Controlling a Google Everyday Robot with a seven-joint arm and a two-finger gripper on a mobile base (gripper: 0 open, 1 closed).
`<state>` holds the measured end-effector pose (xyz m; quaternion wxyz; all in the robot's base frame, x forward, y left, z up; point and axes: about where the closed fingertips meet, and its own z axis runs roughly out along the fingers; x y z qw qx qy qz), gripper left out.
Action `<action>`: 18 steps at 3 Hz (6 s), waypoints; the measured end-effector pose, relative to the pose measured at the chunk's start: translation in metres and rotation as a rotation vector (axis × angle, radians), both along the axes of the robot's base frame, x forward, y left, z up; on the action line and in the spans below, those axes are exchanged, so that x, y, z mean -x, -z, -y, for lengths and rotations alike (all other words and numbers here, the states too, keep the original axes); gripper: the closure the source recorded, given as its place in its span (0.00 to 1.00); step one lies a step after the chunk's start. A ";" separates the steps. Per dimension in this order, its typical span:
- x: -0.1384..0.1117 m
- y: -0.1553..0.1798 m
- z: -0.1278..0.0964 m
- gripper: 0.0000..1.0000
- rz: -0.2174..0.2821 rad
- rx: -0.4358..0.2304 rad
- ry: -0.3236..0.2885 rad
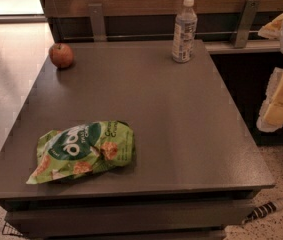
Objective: Move blue plastic bottle near green rice chip bag
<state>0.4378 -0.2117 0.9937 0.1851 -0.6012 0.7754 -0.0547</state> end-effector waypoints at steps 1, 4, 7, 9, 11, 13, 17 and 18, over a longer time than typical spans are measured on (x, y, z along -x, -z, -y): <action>0.000 0.000 0.000 0.00 0.000 0.000 0.000; -0.079 0.021 0.017 0.00 0.162 -0.367 0.106; -0.189 -0.006 0.011 0.00 0.341 -0.829 0.115; -0.226 0.000 0.012 0.00 0.366 -0.911 0.145; -0.297 0.016 0.021 0.00 0.408 -1.076 0.192; -0.355 0.027 0.000 0.00 0.419 -1.125 0.206; -0.407 0.065 -0.048 0.29 0.361 -1.225 0.195; -0.408 0.066 -0.052 0.52 0.356 -1.226 0.191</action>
Offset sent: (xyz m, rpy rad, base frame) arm 0.0510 -0.0119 0.0102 0.1096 -0.0993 -0.0802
